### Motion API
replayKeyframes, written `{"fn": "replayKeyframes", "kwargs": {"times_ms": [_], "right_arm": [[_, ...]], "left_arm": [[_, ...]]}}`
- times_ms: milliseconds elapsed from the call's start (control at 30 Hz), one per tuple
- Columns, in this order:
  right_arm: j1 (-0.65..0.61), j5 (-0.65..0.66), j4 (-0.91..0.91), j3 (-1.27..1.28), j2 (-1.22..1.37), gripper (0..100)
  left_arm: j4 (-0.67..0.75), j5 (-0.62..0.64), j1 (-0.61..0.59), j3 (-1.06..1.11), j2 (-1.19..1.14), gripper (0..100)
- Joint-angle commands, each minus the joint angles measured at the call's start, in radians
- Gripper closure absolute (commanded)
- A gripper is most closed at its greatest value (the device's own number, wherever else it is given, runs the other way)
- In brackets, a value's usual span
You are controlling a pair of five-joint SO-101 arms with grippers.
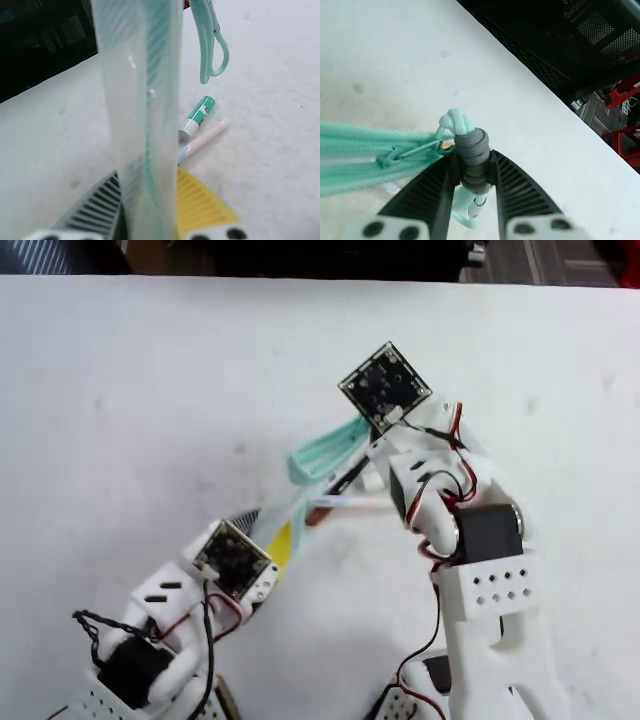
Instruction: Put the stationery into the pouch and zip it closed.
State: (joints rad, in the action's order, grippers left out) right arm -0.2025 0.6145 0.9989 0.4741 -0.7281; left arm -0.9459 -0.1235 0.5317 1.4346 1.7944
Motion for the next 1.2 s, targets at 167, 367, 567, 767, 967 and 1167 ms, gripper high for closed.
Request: {"fn": "replayKeyframes", "kwargs": {"times_ms": [167, 367, 567, 767, 967, 1167], "right_arm": [[0.104, 0.002, -0.051, -0.003, 0.005, 97.8], [0.088, -0.031, 0.073, -0.011, -0.153, 81.9], [0.088, 0.009, 0.193, -0.005, -0.492, 70.5], [0.165, 0.028, 0.12, 0.051, -0.624, 81.1], [0.168, -0.002, -0.001, 0.061, -0.443, 92.3], [0.168, -0.098, -0.031, -0.086, -0.166, 88.6]], "left_arm": [[-0.017, -0.014, 0.028, -0.04, -0.013, 98], [-0.017, -0.011, 0.028, -0.038, -0.013, 98], [-0.015, -0.009, 0.028, -0.038, -0.013, 98], [-0.012, -0.009, 0.03, -0.038, -0.013, 98], [-0.017, -0.014, 0.035, -0.038, -0.013, 98], [-0.017, -0.014, 0.036, -0.041, -0.013, 98]]}}
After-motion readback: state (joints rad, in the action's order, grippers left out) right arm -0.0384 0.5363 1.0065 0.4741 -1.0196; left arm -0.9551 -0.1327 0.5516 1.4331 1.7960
